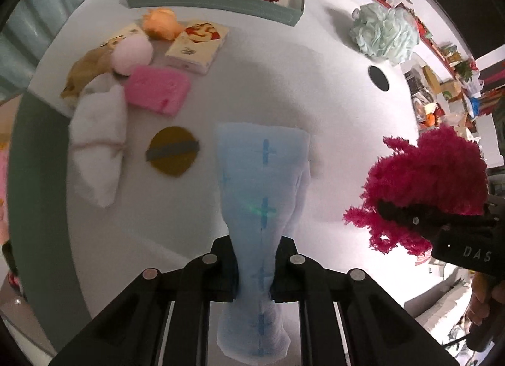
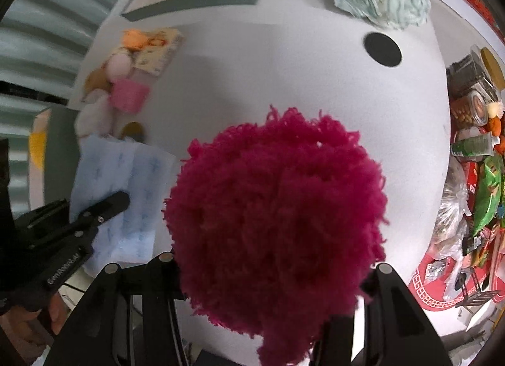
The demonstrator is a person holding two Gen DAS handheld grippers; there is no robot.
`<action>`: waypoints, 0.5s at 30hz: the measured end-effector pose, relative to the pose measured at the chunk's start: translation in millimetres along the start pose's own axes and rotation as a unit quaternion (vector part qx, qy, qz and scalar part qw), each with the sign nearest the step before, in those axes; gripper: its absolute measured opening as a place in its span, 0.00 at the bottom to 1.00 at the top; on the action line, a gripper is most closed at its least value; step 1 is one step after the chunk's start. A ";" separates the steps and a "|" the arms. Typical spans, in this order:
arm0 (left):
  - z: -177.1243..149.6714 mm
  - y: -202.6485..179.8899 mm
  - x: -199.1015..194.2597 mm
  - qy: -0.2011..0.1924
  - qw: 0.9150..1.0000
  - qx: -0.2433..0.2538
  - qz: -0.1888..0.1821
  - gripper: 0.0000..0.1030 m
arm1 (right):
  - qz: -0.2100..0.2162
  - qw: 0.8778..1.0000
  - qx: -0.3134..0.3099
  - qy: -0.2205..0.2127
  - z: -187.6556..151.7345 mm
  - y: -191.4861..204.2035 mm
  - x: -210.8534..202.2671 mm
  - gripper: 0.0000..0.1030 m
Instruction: Organize soft objects
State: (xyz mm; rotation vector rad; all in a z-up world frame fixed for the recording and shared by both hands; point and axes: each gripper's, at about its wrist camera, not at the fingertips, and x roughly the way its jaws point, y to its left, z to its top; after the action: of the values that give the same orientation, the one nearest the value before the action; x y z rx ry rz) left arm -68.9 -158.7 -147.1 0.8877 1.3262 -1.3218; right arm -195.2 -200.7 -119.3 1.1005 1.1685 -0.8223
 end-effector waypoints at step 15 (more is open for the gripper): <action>-62.0 104.5 -113.0 -0.080 0.995 -0.062 -0.003 0.14 | 0.027 0.996 -0.074 -0.036 -9.6 115.0 -36.3 0.52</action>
State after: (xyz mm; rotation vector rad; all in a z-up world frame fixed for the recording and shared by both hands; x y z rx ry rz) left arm 45.9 -67.4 -69.5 0.6776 1.2714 -1.2728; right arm -99.2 -160.1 -57.7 0.9694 1.1163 -0.7160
